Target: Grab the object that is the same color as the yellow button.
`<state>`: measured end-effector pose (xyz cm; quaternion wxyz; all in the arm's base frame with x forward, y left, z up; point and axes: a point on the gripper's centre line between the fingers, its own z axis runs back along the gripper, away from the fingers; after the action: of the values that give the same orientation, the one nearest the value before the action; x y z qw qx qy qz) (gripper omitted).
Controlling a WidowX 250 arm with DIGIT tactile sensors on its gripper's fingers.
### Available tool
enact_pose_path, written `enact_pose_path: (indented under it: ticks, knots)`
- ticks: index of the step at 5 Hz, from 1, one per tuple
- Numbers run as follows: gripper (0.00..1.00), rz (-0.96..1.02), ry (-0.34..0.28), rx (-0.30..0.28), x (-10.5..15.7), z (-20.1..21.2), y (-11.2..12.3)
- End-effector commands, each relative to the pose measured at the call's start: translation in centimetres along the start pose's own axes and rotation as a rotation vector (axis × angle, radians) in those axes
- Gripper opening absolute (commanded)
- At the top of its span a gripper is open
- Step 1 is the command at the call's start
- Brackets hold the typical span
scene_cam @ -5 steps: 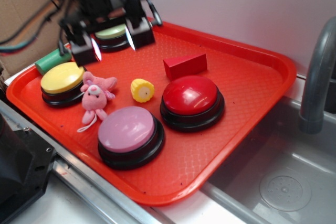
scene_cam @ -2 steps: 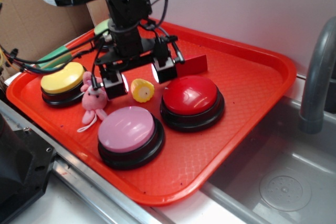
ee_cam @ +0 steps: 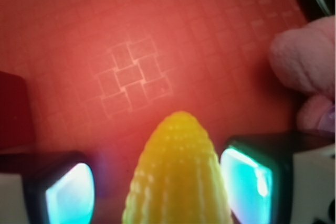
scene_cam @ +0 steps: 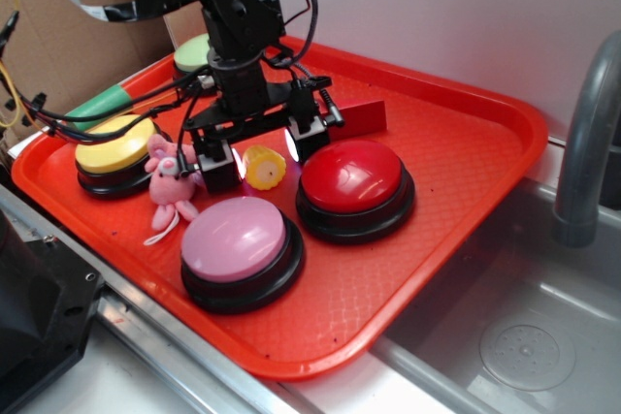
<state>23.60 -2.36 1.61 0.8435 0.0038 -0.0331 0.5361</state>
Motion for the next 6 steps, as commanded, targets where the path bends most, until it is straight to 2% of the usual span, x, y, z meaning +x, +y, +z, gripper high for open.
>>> enact_pose_path:
  ticks: [1,2,3,5,6]
  knots:
    - [0.0,0.014,0.043,0.015,0.6,0.4,0.2]
    - [0.0,0.026,0.038,0.013,0.6,0.5,0.3]
    - [0.0,-0.076,-0.014,0.001,1.8,3.1,-0.1]
    - [0.0,-0.527,-0.111,-0.096,3.4,11.7,-1.2]
    - [0.0,-0.651,-0.008,-0.119,4.6,13.9,-1.8]
